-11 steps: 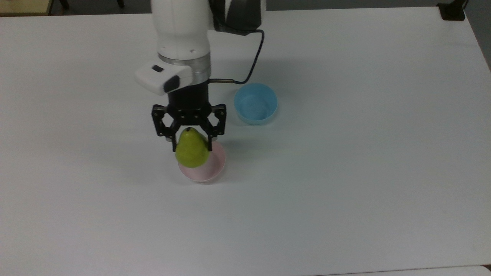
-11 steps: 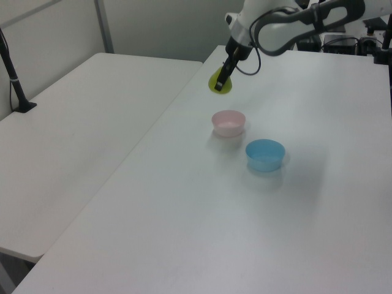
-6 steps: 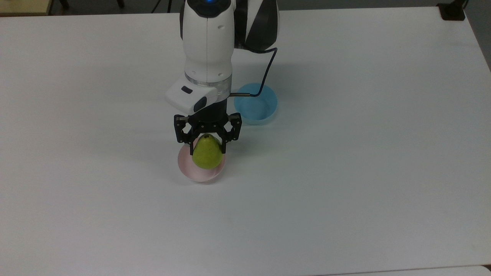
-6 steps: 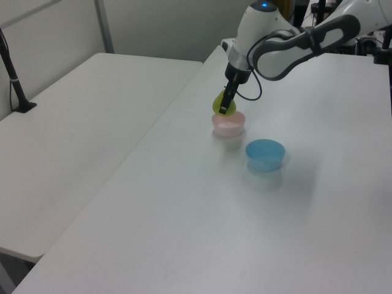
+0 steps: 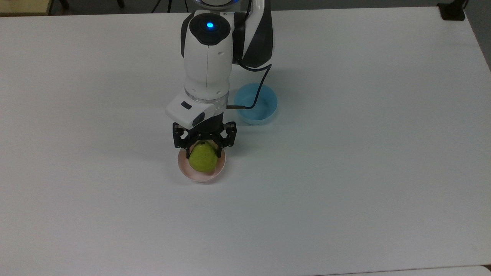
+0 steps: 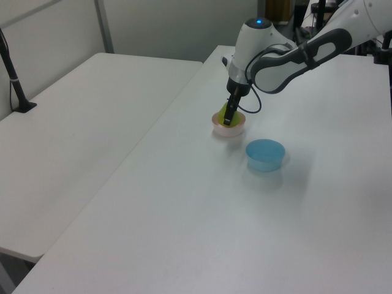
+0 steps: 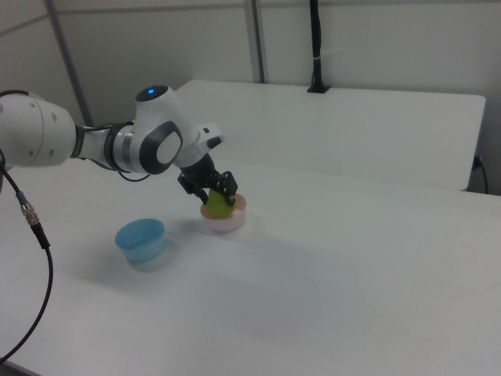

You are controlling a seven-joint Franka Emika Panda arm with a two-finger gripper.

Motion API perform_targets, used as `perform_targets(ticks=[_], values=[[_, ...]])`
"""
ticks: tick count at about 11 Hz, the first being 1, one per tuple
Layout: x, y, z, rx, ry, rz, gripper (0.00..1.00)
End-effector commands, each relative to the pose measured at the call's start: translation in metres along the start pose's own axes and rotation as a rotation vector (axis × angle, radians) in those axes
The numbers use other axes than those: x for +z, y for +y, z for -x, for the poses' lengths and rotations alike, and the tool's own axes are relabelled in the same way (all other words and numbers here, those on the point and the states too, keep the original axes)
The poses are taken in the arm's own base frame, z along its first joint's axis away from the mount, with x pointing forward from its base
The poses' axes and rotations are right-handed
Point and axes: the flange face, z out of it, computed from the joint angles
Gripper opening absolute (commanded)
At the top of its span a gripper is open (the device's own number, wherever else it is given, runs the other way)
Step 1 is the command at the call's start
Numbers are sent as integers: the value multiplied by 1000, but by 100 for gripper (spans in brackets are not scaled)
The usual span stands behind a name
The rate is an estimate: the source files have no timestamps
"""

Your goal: Place the pear in the bowl

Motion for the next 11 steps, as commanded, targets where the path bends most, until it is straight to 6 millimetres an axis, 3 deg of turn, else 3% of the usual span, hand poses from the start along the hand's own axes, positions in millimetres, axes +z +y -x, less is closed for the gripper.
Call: perform_targets(ticks=[1, 4, 7, 10, 11], values=[[-13, 2, -1, 44, 13, 8, 100], [-47, 9, -5, 96, 12, -15, 100], [-137, 24, 11, 159, -98, -92, 100], [-222, 63, 51, 190, -244, -157, 100], [-241, 73, 63, 177, -300, -128, 100]])
